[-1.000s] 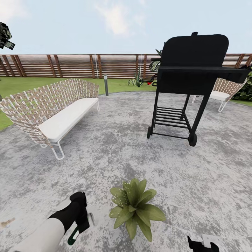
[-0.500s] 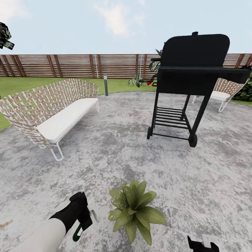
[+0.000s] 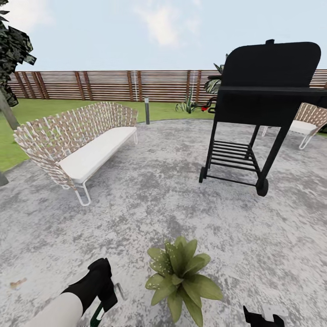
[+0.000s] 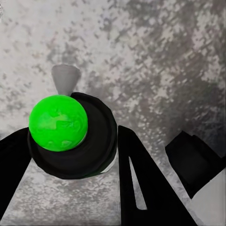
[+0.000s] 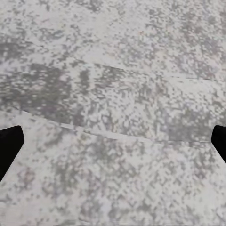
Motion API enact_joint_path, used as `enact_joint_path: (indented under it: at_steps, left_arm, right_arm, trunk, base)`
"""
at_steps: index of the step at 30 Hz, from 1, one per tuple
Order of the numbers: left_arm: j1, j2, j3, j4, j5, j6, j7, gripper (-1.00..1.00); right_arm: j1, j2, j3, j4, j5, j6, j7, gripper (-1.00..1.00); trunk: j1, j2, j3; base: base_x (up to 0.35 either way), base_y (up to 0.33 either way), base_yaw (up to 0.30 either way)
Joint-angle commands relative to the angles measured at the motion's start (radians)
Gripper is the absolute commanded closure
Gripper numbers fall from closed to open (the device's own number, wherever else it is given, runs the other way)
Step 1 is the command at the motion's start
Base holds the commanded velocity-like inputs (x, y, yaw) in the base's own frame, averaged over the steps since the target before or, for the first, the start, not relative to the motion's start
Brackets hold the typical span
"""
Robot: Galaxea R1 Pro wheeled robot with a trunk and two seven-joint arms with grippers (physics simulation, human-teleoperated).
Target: Pick up the pesticide atomizer in the garden and spray insectifuge to fully cover both potted plants in the garden.
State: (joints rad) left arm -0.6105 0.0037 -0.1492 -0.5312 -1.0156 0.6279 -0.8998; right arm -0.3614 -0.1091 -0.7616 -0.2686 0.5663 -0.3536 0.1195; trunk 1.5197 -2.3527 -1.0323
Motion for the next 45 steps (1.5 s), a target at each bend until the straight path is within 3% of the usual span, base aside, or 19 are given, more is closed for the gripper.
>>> enact_joint_path:
  at_steps: [1, 13, 23, 27, 32, 35, 36, 39, 42, 45]
  left_arm:
    - [0.000, -0.001, -0.003, -0.007, 0.001, 0.004, -0.007, 1.00]
    - [0.000, -0.005, -0.001, -0.018, 0.009, 0.004, -0.005, 1.00]
    - [0.000, -0.007, -0.001, -0.021, 0.011, 0.005, -0.004, 1.00]
    - [-0.002, -0.007, -0.003, -0.062, 0.014, 0.007, -0.004, 1.00]
    - [-0.024, -0.008, -0.007, -0.105, 0.013, 0.017, -0.013, 1.00]
    - [-0.068, -0.008, -0.012, -0.099, 0.007, 0.017, -0.039, 1.00]
    - [-0.084, -0.007, -0.015, -0.098, 0.003, 0.017, -0.068, 1.00]
    - [-0.112, -0.007, -0.046, -0.096, -0.054, 0.013, -0.187, 1.00]
    - [-0.117, -0.008, -0.076, -0.096, -0.109, 0.016, -0.227, 1.00]
    - [-0.110, -0.006, -0.084, -0.096, -0.118, 0.012, -0.234, 1.00]
  right_arm:
    - [-0.001, 0.000, -0.008, 0.000, 0.003, -0.004, 0.008, -1.00]
    - [-0.001, 0.000, -0.008, 0.000, 0.003, -0.004, 0.008, -1.00]
    - [-0.001, 0.000, -0.008, 0.000, 0.003, -0.004, 0.008, -1.00]
    - [-0.001, 0.000, -0.008, 0.000, 0.003, -0.004, 0.008, -1.00]
    - [-0.001, 0.000, -0.008, 0.000, 0.003, -0.004, 0.008, -1.00]
    - [-0.001, 0.000, -0.008, 0.000, 0.003, -0.004, 0.008, -1.00]
    - [-0.001, 0.000, -0.008, 0.000, 0.003, -0.004, 0.008, -1.00]
    - [-0.001, 0.000, -0.008, 0.000, 0.003, -0.004, 0.008, -1.00]
    - [0.000, 0.000, -0.008, 0.000, 0.003, -0.004, 0.008, -1.00]
    - [-0.001, 0.000, -0.008, 0.000, 0.003, -0.004, 0.008, -1.00]
  trunk:
    - [0.000, 0.000, -0.001]
    - [0.000, 0.000, -0.001]
    - [0.000, 0.000, -0.001]
    - [0.000, 0.000, -0.001]
    - [0.000, 0.000, -0.001]
    - [0.000, 0.000, -0.001]
    - [0.000, 0.000, -0.001]
    - [0.000, 0.000, -0.001]
    - [0.000, 0.000, -0.001]
    - [0.000, 0.000, -0.001]
  base:
    - [0.058, 0.000, 0.091]
    - [0.125, -0.008, 0.012]
    - [-0.178, -0.193, 0.000]
    - [-0.124, -0.025, 0.000]
    - [-0.009, -0.002, 0.000]
    - [0.000, 0.000, 0.000]
    - [0.000, 0.000, 0.000]
    - [0.000, 0.000, 0.000]
    - [0.000, 0.000, 0.000]
    - [0.000, 0.000, 0.000]
